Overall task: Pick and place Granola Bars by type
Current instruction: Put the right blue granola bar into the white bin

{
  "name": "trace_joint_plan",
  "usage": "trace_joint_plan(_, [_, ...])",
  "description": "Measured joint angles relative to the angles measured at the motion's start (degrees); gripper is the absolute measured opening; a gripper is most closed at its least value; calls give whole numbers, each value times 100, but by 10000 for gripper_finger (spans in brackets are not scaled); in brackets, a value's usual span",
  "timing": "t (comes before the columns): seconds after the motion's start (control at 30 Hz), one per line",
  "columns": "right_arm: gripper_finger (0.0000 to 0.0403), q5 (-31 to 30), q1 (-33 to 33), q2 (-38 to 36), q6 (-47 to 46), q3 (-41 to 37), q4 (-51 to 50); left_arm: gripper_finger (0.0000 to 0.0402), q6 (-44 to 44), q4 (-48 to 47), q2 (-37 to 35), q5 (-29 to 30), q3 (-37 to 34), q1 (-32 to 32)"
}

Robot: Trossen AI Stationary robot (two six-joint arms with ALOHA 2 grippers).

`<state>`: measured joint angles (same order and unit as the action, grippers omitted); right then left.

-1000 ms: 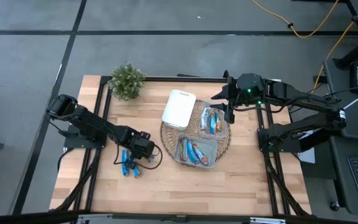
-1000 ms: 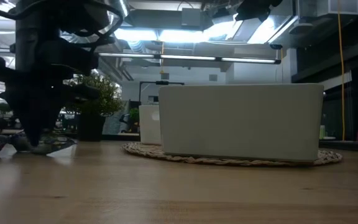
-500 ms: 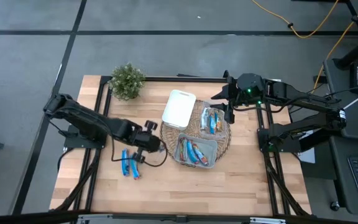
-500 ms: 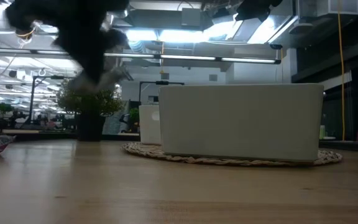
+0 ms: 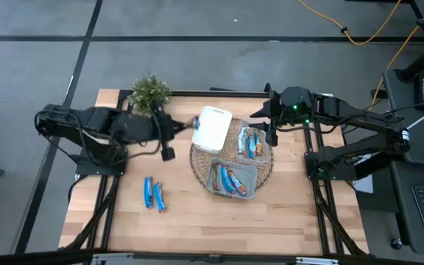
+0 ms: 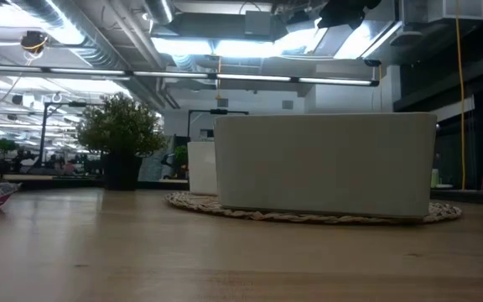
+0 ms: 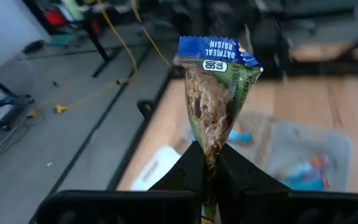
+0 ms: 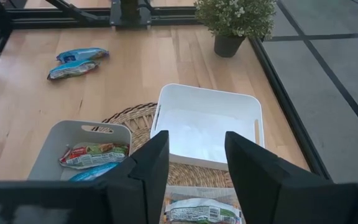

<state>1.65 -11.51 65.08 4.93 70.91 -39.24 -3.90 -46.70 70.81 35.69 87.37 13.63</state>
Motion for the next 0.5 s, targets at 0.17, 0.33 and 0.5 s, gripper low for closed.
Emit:
trace_joint_plan(0.17, [160,1,0,0,32,0,-7,8,341,531,192,33,406,-422])
trace_joint_plan(0.33, [160,4,0,0,149,0,-41,9,1556,1400,895,-607,1168,-1267])
trace_joint_plan(0.5, [160,4,1,0,155,0,-205,9,1606,982,1824,-1824,2370,-2105])
